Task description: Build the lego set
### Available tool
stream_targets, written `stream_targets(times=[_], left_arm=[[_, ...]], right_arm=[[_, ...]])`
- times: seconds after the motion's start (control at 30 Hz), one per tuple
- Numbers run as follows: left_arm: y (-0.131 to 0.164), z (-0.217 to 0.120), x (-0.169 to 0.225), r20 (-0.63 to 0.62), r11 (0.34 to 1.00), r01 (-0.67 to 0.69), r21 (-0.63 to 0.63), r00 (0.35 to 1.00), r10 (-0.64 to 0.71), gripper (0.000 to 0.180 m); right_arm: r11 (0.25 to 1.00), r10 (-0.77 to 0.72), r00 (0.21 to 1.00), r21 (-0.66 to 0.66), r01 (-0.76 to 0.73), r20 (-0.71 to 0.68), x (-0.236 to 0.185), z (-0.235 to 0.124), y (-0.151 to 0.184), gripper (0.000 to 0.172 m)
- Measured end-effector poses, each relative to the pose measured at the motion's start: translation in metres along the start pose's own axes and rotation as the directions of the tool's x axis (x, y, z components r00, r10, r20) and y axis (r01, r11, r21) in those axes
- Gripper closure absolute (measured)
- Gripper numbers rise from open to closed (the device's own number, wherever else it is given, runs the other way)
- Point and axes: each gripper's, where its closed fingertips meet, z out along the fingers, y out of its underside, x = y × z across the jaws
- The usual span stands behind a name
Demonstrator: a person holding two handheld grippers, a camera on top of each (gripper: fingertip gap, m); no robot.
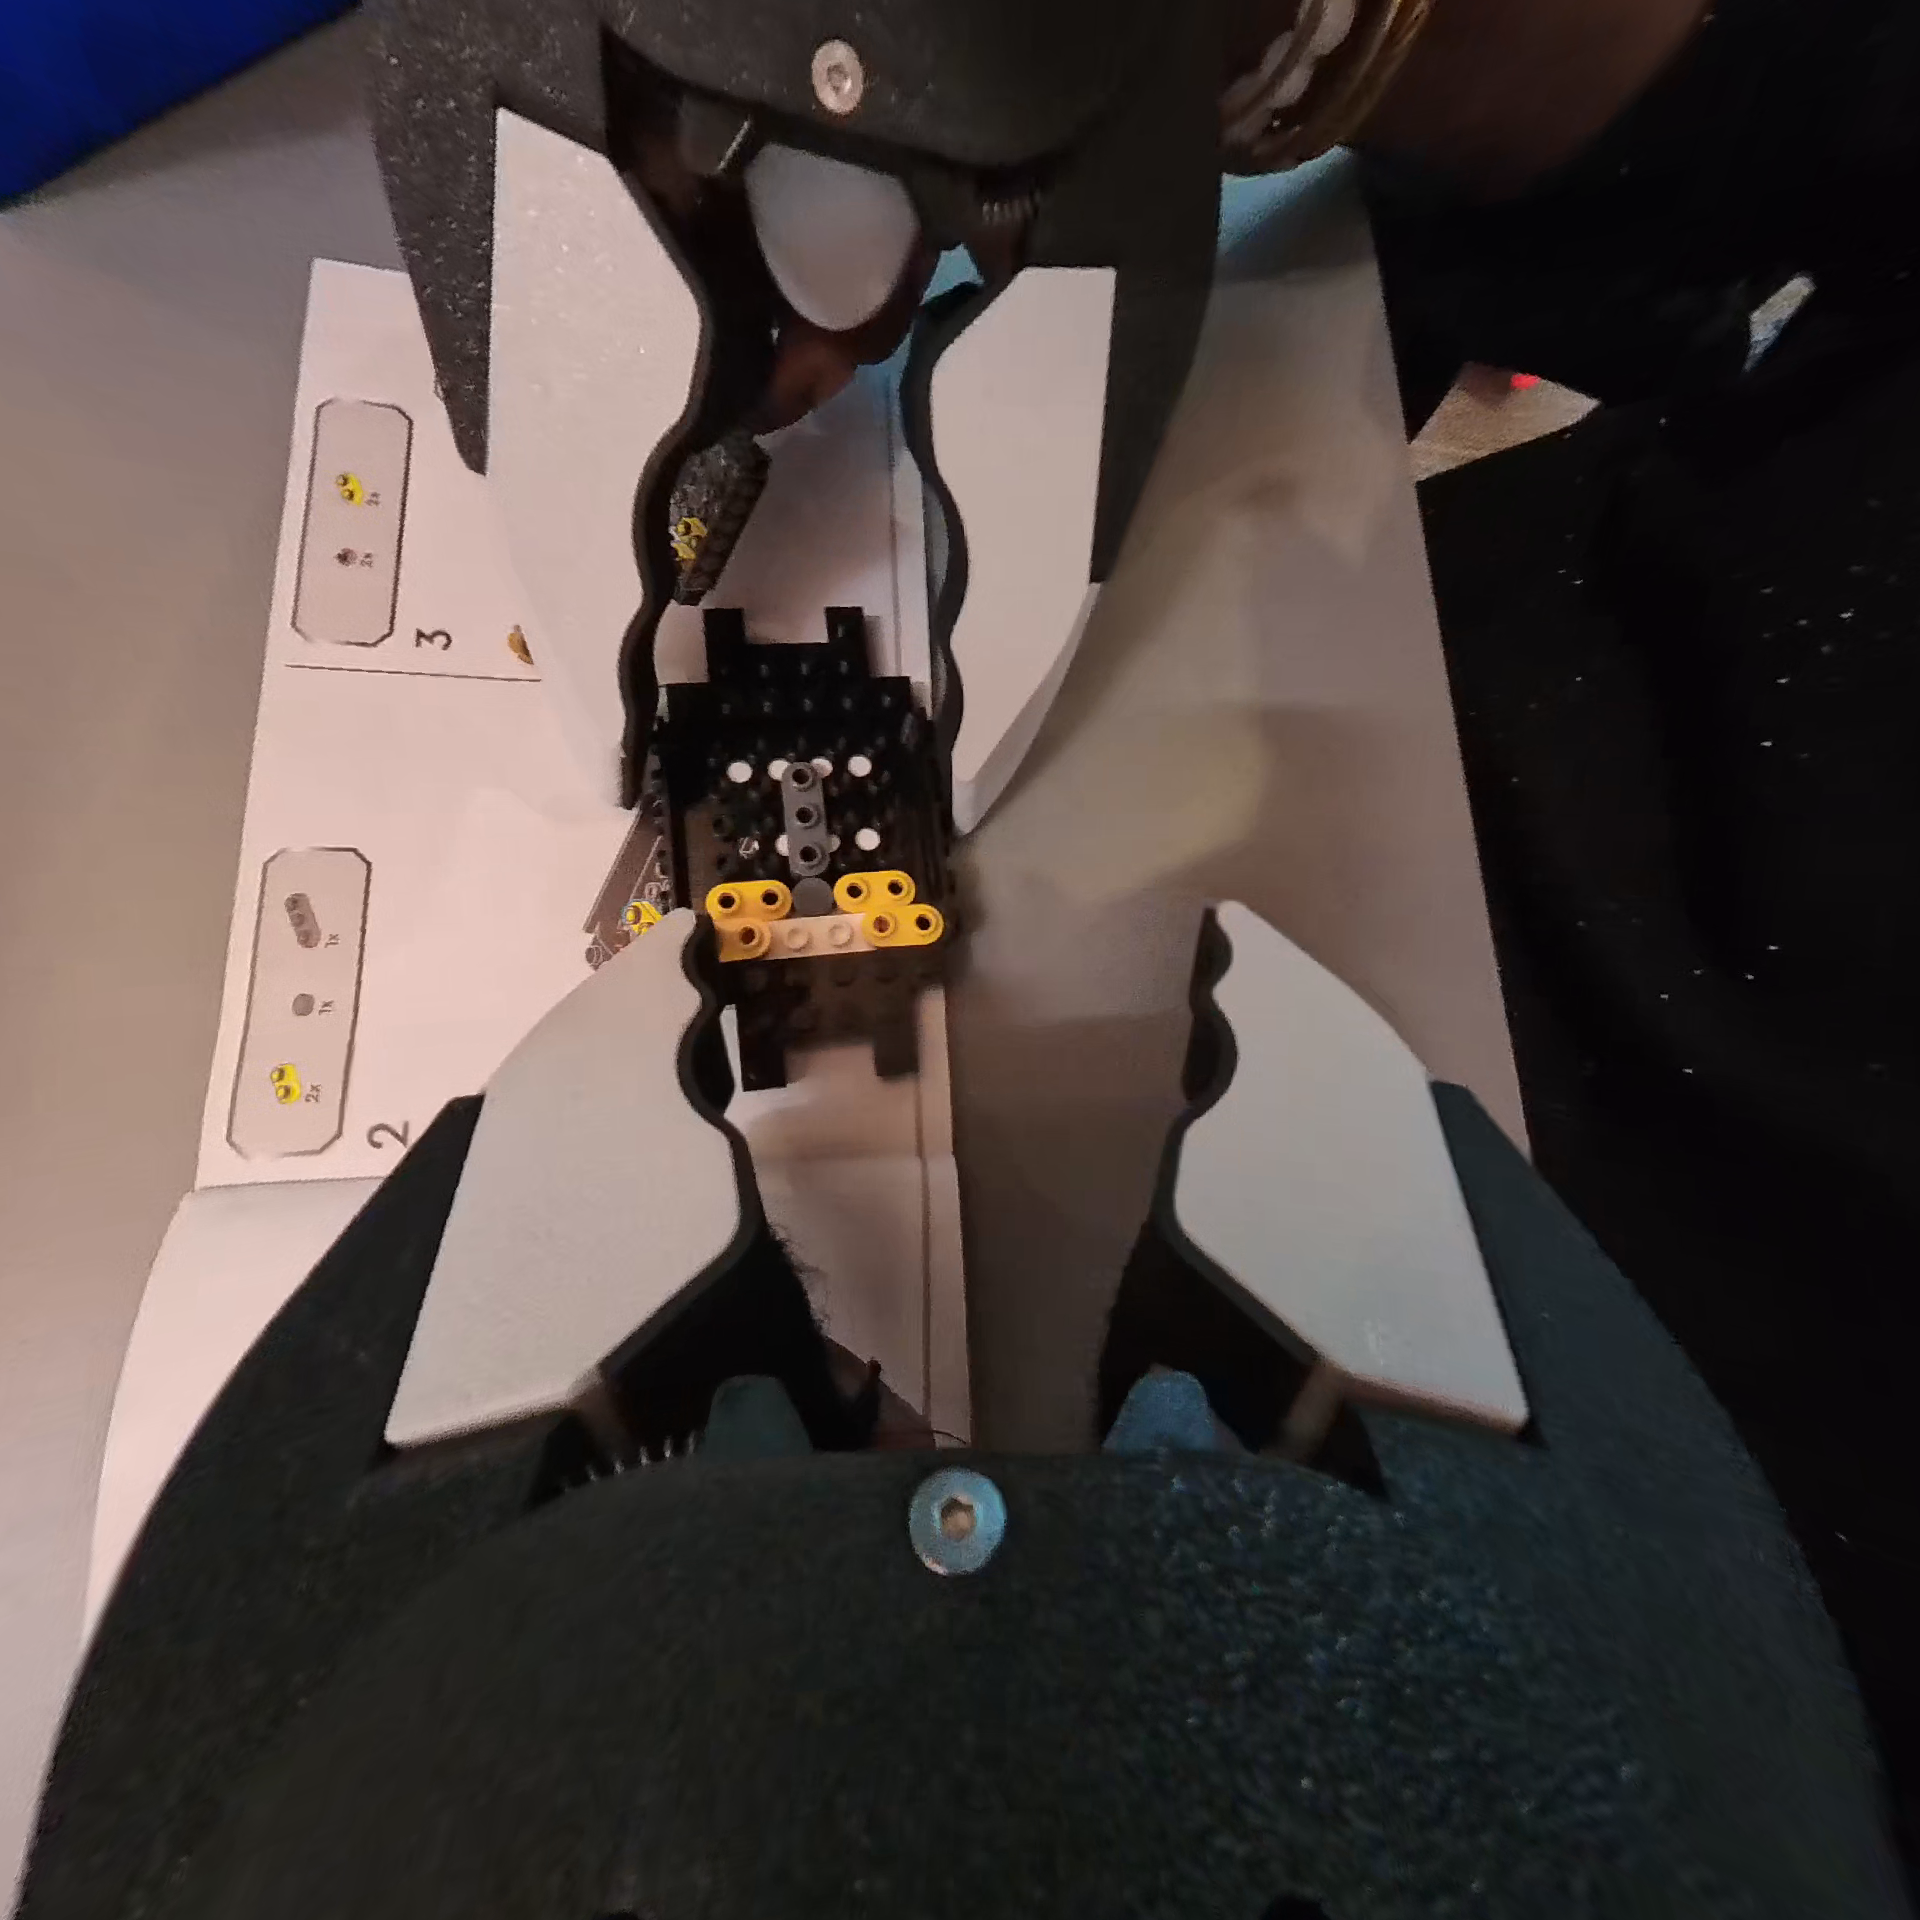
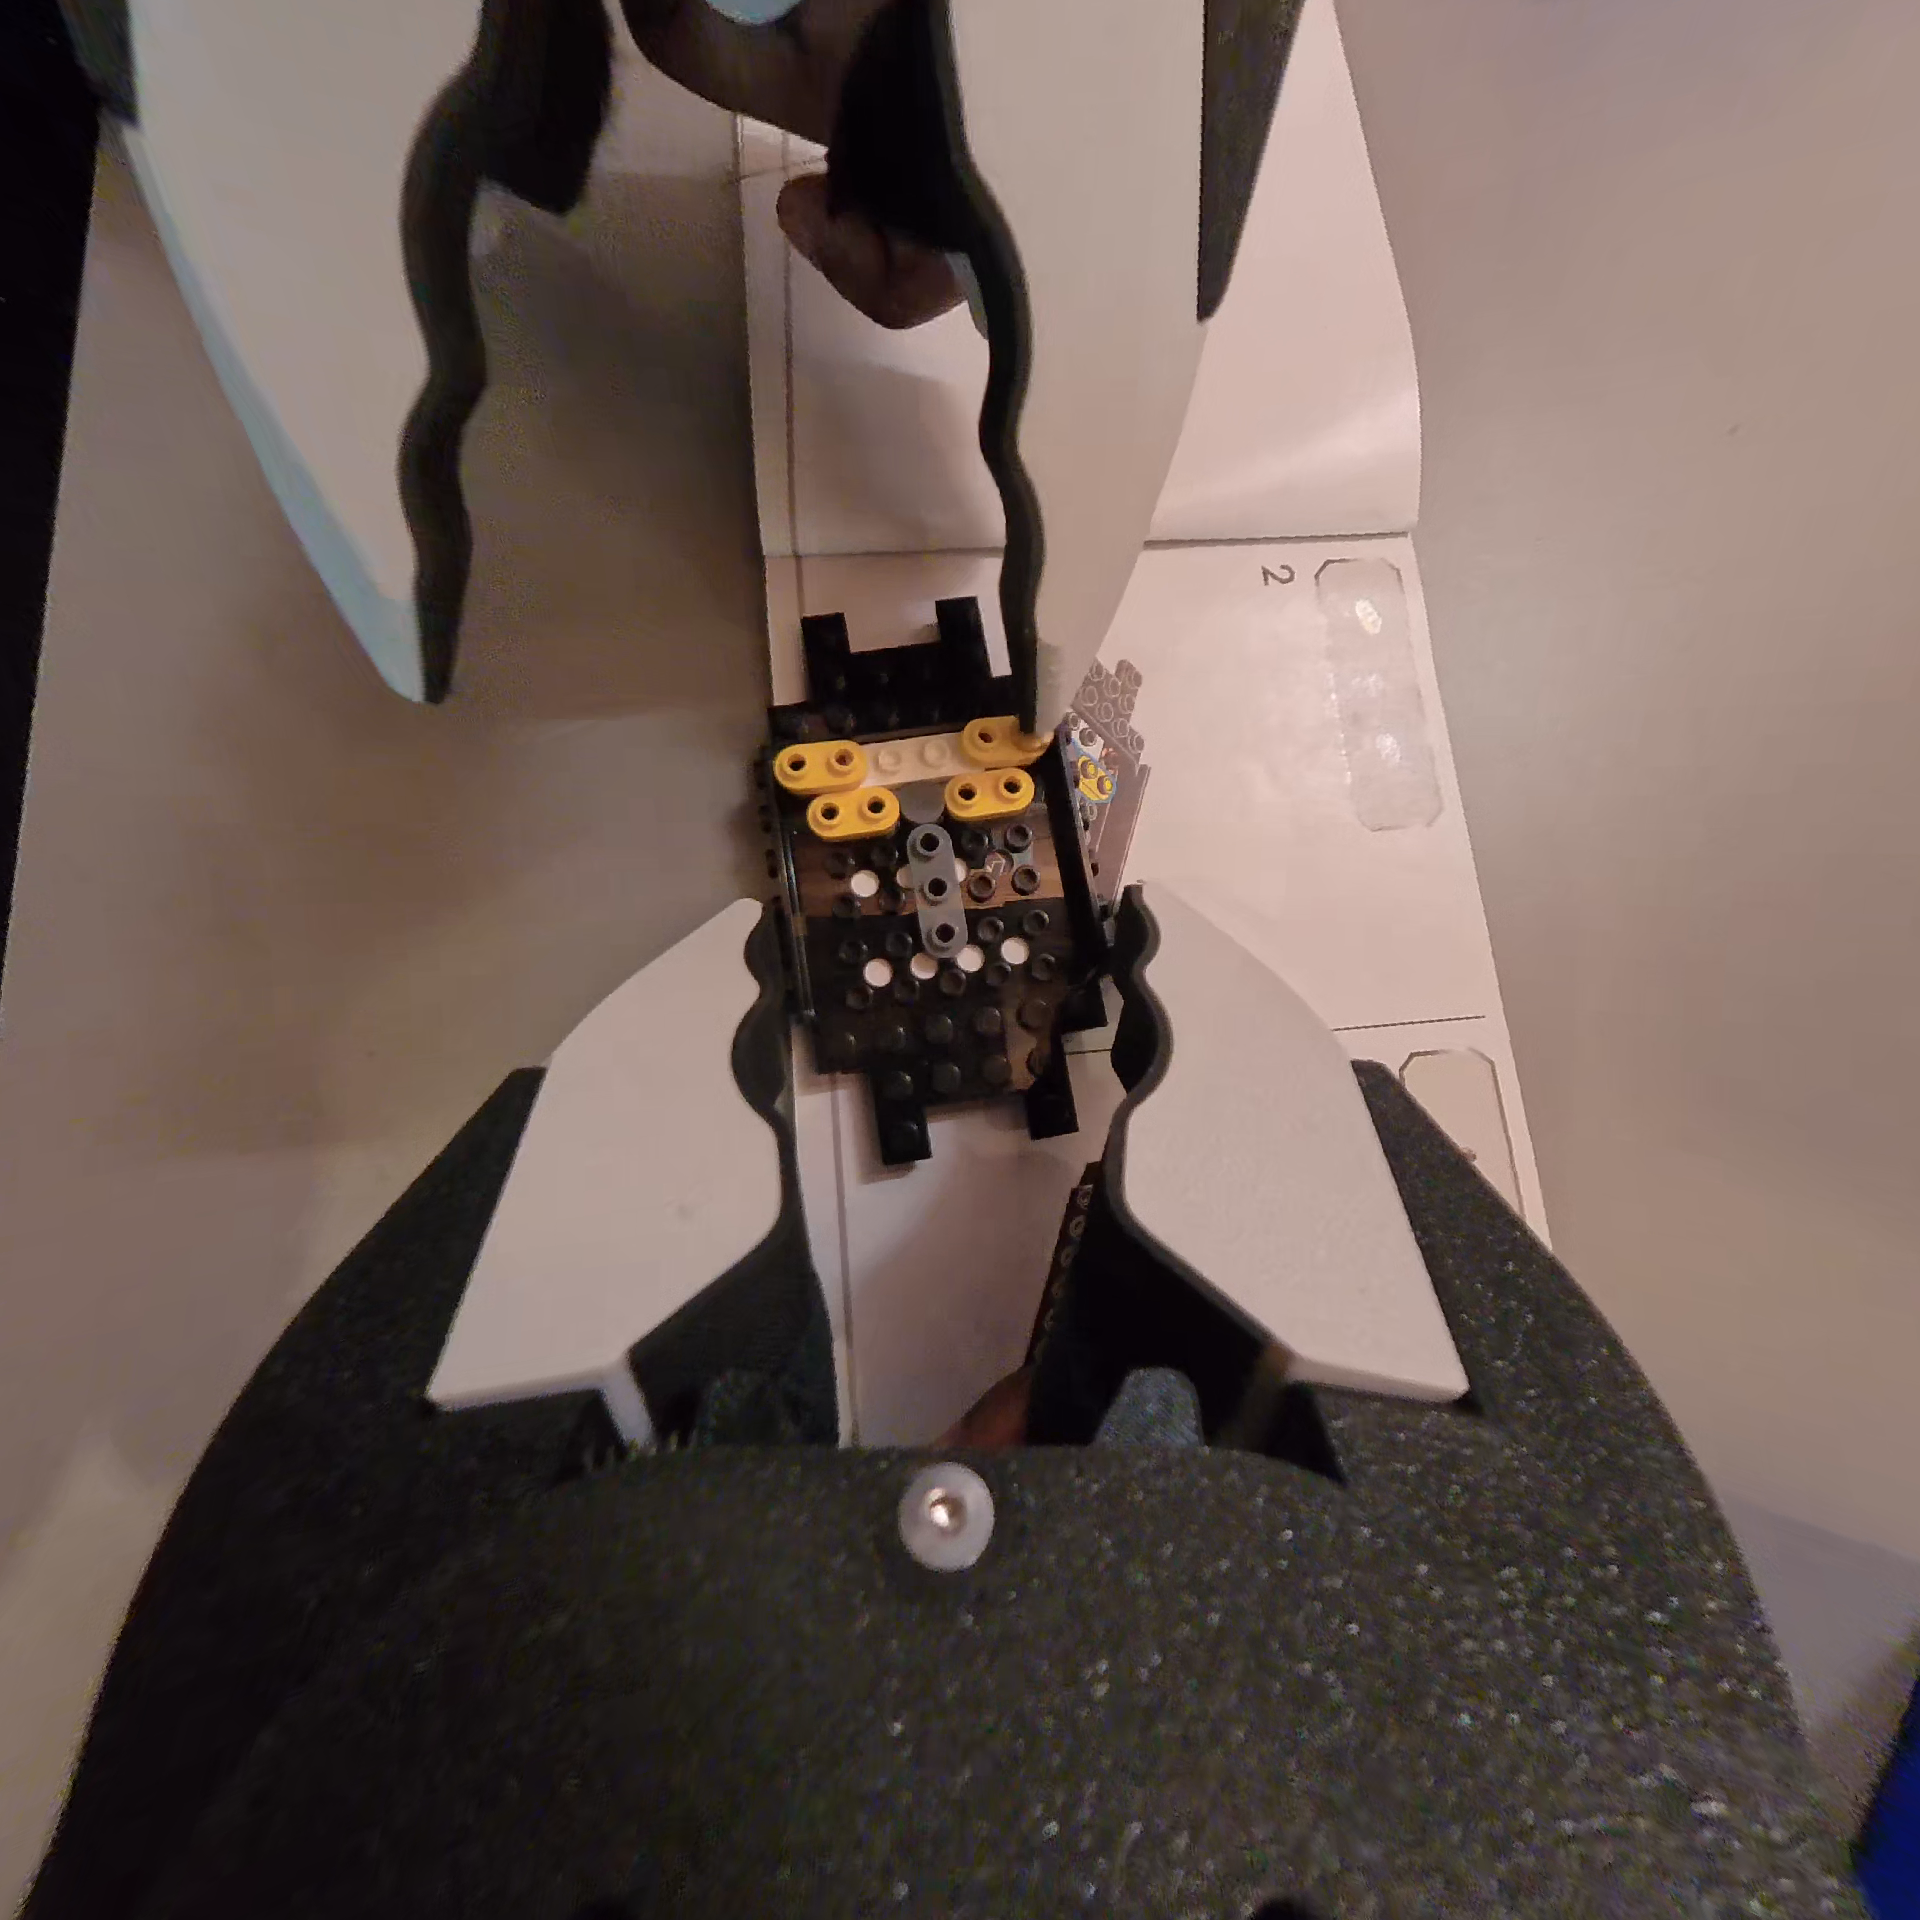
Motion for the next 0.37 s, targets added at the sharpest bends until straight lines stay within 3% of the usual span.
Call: stream_targets(times=[0.03, 0.17, 0.27, 0.37], left_arm=[[0.000, -0.001, 0.000, 0.000, 1.000, -0.003, 0.002, 1.000, 0.003, 0.094], [0.006, -0.007, 0.001, -0.006, 1.000, -0.004, -0.005, 1.000, 0.004, 0.095], [0.012, -0.013, -0.002, 0.024, 1.000, -0.004, -0.004, 1.000, 0.005, 0.100], [0.013, -0.016, 0.004, 0.002, 1.000, -0.026, 0.006, 1.000, 0.026, 0.109]], right_arm=[[1.000, 0.001, 1.000, 0.005, -0.001, 0.000, 0.000, 0.000, 0.000, 0.111], [1.000, 0.005, 1.000, 0.017, -0.005, 0.007, -0.001, 0.000, 0.000, 0.108], [1.000, 0.020, 1.000, -0.002, -0.020, -0.024, 0.006, -0.007, 0.003, 0.094], [0.994, 0.004, 0.999, 0.110, -0.007, 0.034, -0.006, -0.016, -0.017, 0.106]])
